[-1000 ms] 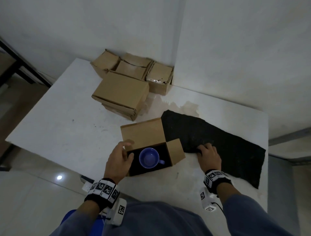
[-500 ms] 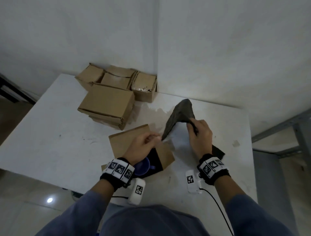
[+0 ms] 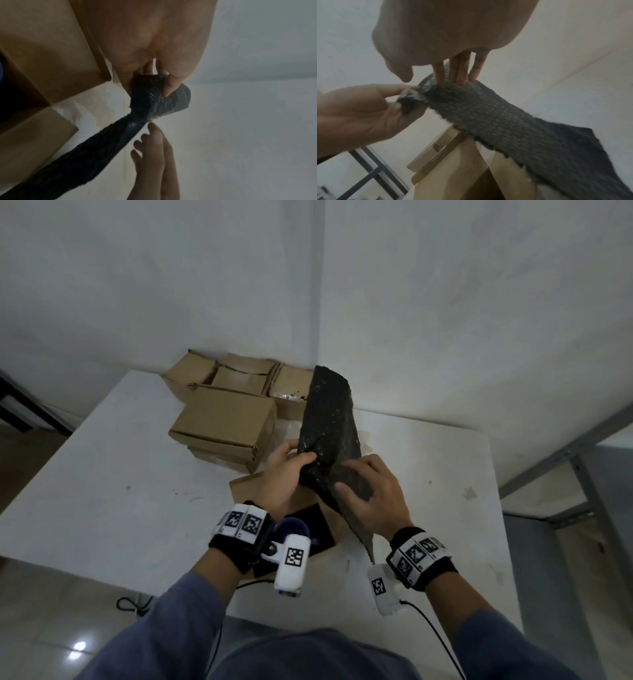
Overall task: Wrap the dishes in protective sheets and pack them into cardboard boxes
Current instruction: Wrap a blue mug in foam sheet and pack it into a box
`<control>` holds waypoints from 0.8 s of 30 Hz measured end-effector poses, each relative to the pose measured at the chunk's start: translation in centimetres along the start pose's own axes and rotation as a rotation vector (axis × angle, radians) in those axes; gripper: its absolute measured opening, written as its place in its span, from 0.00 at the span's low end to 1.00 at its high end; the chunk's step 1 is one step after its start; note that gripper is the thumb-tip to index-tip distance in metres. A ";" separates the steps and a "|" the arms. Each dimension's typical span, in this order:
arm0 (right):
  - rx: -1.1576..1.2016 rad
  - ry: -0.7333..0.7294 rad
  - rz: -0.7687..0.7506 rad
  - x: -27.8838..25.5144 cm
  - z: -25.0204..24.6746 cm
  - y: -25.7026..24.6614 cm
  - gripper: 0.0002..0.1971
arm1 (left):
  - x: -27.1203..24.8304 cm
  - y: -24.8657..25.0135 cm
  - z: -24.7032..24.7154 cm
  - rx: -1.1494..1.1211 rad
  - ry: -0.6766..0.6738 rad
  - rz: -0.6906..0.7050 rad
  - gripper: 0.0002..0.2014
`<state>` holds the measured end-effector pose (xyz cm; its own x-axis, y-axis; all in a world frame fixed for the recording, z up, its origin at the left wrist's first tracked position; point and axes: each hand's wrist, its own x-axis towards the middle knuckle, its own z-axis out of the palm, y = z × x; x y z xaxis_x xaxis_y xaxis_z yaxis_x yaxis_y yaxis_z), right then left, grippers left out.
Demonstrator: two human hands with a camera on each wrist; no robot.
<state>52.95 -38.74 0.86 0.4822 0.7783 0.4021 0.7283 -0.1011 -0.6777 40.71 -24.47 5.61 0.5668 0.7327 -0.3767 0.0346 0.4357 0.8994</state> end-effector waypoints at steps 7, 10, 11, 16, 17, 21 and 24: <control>0.277 -0.067 0.836 0.1 3.0 0.5 0.37 | -1.9 0.3 -6.1 -0.282 -0.105 -0.207 0.24; 0.312 -0.169 1.049 -1.4 5.5 1.7 0.47 | -2.9 -0.1 -7.4 -0.313 -0.118 -0.253 0.27; 0.280 -0.211 1.074 -1.8 6.1 1.9 0.48 | -3.2 -0.2 -7.7 -0.324 -0.107 -0.230 0.27; 0.133 -0.259 1.117 -3.4 7.0 2.6 0.44 | -4.6 -1.0 -9.5 -0.430 -0.133 -0.113 0.26; 0.129 -0.226 1.112 -3.6 6.9 2.6 0.40 | -4.8 -1.1 -10.0 -0.463 -0.119 -0.107 0.23; 0.045 -0.034 0.956 -4.0 6.5 2.3 0.28 | -5.0 -2.2 -12.1 -0.561 0.075 -0.078 0.15; 0.027 0.097 0.832 -3.8 6.0 1.6 0.24 | -5.2 -3.5 -13.8 -0.586 0.255 0.008 0.09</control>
<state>49.34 -38.13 -5.48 0.8979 0.3992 -0.1856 0.1049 -0.6035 -0.7905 26.25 -22.63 1.34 0.3493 0.8072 -0.4759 -0.4657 0.5903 0.6593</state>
